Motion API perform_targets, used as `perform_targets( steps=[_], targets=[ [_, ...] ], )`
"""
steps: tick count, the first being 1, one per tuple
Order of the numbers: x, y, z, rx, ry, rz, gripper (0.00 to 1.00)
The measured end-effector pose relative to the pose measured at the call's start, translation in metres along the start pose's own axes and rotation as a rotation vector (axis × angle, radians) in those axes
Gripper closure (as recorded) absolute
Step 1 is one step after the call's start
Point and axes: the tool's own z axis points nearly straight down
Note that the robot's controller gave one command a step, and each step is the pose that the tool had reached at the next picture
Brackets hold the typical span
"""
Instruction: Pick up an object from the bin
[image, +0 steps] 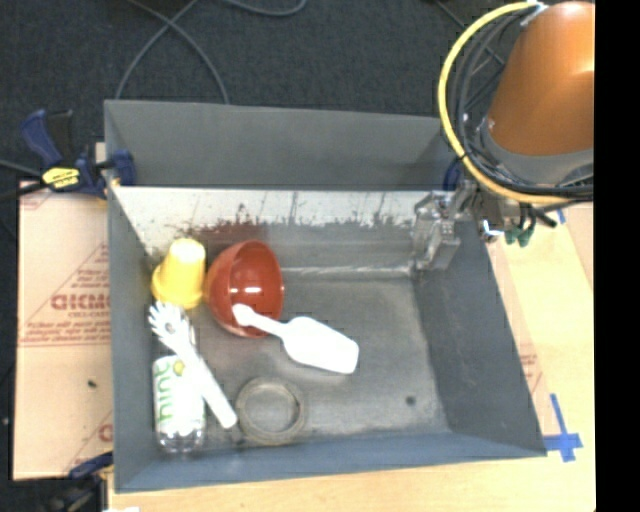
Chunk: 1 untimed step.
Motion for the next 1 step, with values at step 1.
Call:
perform_targets(
  steps=[1],
  targets=[
    [0.0133,-0.0676,0.0097,0.001,0.0,0.023,1.0]
  ],
)
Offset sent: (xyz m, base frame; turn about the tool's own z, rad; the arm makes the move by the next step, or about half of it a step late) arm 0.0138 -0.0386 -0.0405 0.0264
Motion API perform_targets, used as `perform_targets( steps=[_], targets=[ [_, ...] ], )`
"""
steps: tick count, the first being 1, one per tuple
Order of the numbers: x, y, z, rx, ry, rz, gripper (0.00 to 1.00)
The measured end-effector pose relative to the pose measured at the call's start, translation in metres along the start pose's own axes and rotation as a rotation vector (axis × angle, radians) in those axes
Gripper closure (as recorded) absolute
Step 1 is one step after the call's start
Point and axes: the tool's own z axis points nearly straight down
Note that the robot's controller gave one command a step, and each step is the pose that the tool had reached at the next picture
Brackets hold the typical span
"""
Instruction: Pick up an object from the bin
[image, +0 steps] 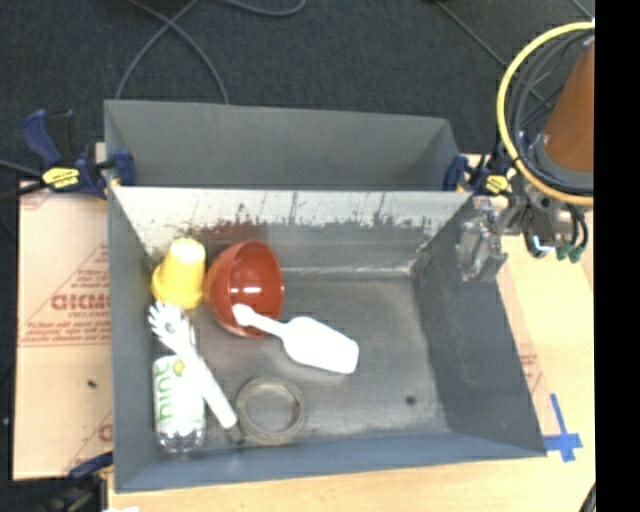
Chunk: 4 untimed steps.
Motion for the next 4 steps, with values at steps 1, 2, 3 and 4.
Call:
perform_targets(
  steps=[1,2,3,4],
  targets=[
    [-0.027,0.03,0.031,-0.004,-0.004,0.002,1.0],
    [-0.017,0.04,0.04,0.001,-0.006,-0.022,1.0],
    [-0.043,0.012,0.053,-0.002,-0.01,0.032,1.0],
    [-0.03,0.024,0.06,-0.001,-0.015,0.045,1.0]
  ],
)
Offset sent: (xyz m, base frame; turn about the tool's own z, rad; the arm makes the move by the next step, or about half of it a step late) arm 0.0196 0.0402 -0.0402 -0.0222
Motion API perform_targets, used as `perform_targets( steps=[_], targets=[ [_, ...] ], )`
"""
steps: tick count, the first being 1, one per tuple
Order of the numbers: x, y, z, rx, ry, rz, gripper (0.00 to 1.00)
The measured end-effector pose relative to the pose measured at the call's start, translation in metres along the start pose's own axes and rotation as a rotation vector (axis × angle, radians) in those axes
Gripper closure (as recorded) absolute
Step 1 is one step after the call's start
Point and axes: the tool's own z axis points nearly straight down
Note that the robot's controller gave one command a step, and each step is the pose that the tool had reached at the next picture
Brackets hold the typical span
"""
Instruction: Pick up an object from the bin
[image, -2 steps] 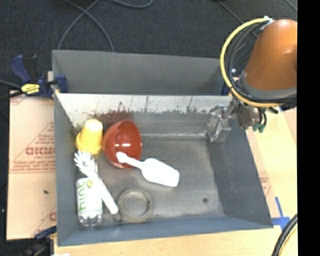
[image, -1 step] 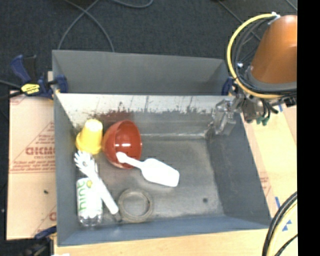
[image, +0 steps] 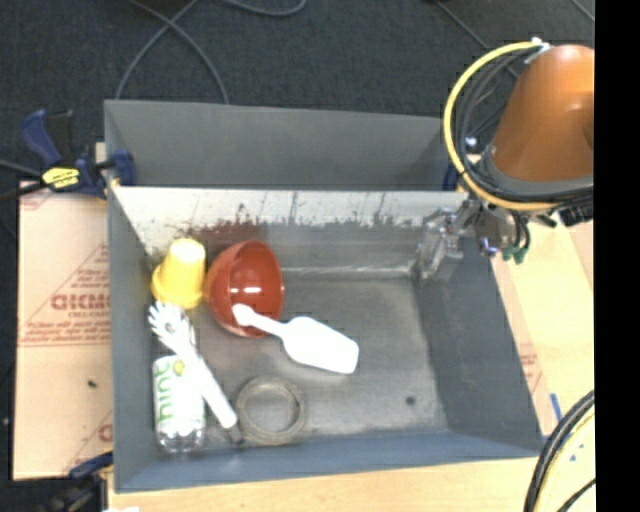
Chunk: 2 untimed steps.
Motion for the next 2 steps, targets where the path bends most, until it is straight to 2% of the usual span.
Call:
perform_targets(
  steps=[1,2],
  targets=[
    [-0.011,0.01,0.025,0.001,-0.004,-0.107,1.0],
    [0.003,0.016,0.045,-0.003,-0.001,0.03,1.0]
  ],
)
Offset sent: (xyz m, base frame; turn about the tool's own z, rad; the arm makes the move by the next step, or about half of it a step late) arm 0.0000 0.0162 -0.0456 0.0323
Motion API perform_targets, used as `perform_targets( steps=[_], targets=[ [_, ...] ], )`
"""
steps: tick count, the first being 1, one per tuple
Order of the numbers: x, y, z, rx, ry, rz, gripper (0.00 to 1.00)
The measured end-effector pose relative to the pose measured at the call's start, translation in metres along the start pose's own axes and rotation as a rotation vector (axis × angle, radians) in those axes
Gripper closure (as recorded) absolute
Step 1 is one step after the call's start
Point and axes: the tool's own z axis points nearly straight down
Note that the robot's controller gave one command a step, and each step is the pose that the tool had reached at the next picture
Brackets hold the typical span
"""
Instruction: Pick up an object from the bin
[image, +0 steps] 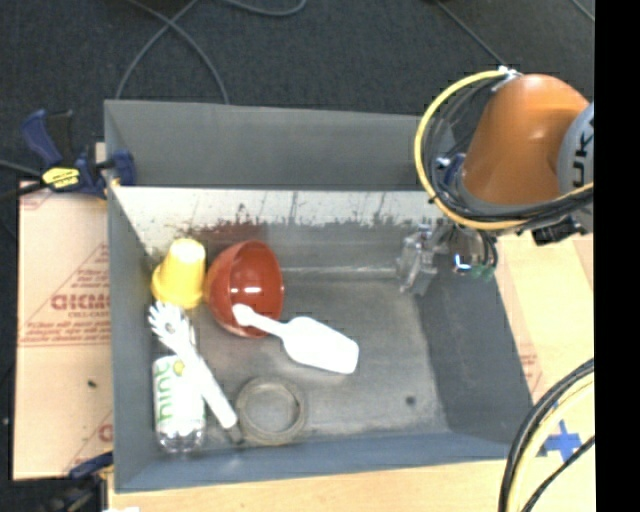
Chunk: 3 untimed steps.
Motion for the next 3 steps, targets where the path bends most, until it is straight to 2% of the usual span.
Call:
perform_targets(
  steps=[1,2,3],
  targets=[
    [-0.011,0.007,0.011,0.003,-0.007,-0.034,1.0],
    [-0.058,0.013,-0.072,0.005,-0.02,-0.186,1.0],
    [-0.05,0.011,0.028,0.002,-0.006,0.07,1.0]
  ],
)
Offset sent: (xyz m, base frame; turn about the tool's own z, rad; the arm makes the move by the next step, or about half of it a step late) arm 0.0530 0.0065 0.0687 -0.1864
